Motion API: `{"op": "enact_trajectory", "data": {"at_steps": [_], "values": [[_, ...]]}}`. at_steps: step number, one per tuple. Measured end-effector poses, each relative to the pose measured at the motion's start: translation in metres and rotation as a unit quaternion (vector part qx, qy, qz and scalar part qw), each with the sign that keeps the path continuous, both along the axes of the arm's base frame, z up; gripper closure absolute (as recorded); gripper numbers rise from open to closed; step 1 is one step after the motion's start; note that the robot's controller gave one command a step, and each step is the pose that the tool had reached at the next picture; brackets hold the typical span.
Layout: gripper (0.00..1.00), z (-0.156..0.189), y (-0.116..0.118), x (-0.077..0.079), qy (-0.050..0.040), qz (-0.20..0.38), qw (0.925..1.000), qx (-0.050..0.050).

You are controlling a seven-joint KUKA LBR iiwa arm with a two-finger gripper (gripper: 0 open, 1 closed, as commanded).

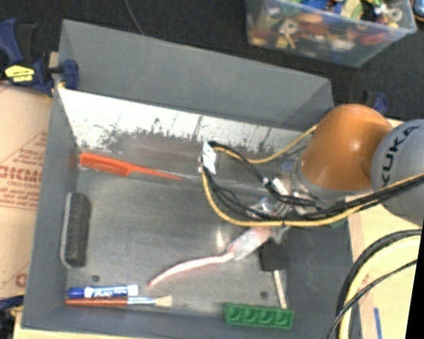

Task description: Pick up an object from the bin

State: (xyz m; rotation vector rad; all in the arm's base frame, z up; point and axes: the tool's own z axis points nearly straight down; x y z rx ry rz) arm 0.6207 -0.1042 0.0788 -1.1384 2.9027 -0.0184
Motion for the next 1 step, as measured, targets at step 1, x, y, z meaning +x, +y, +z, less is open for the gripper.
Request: {"op": "enact_trajectory", "data": {"at_steps": [1], "values": [[1.0, 0.0147, -0.0002, 0.0004, -0.0008, -0.001, 1.0, 0.0]]}}
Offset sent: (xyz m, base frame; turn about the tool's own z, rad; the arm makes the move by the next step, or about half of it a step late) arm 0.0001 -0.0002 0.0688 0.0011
